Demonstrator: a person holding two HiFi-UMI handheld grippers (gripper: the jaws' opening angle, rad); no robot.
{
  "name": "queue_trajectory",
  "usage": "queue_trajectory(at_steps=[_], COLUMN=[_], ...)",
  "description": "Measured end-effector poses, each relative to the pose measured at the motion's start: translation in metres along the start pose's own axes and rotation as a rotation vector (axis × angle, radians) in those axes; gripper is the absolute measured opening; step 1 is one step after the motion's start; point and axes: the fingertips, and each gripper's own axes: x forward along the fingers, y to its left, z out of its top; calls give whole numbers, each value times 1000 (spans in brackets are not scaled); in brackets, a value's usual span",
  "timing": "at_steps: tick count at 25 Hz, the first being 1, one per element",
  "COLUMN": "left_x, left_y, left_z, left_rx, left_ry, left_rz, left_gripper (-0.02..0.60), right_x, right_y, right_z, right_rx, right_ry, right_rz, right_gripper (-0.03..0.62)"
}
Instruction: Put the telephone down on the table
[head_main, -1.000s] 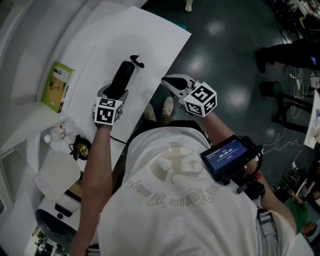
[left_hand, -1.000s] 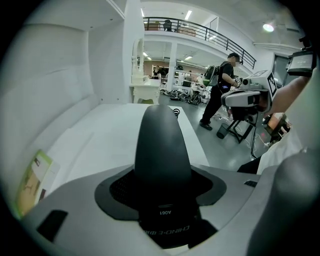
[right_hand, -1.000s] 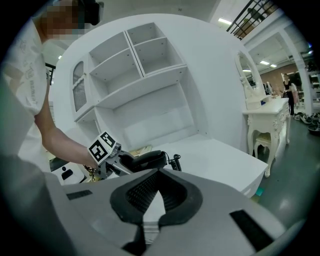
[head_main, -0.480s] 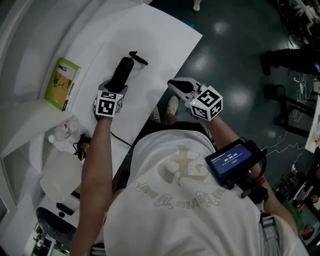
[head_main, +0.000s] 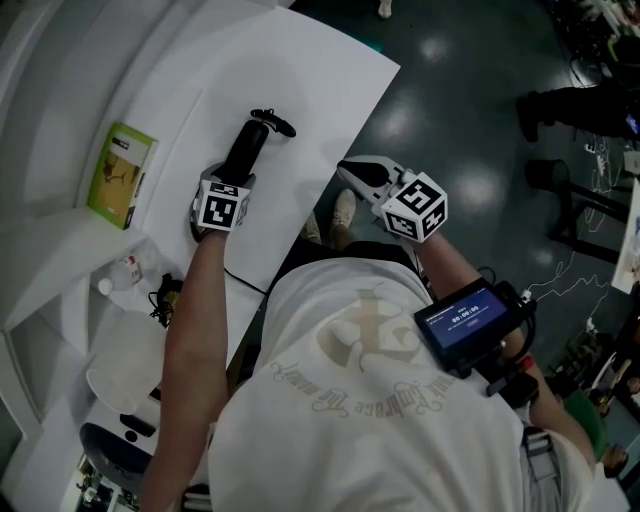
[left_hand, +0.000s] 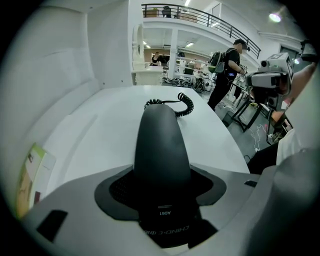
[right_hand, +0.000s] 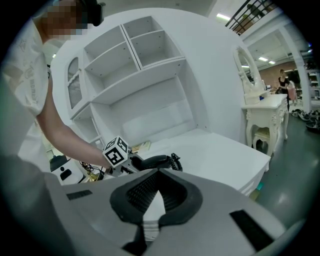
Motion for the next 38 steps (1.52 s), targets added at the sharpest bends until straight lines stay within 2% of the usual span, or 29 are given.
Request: queue_trajectory(at_steps=[11, 19, 23, 30, 34, 38], left_x=[-1, -16, -34, -69, -91, -106], left_y=[-1, 1, -6, -24, -38, -53], left_z=[0, 6, 9, 38, 58, 67], left_rx=[27, 73, 51, -22, -68, -106], left_ry=[0, -52, -79, -234, -349, -426], left_rz=[5, 45, 42, 39, 19, -12], left_gripper=[284, 325, 325, 324, 324, 309], right_x=[2, 4, 5, 9, 11, 12], right_y=[1, 3, 5, 8, 12, 16], right_z=[5, 8, 10, 19, 24, 28], right_rx=[-5, -14, -24, -48, -62, -71], right_ry=[-8, -17, -26, -49, -56, -68], right_rz=[3, 17, 25, 46, 60, 75], right_gripper=[15, 15, 15, 15, 15, 15])
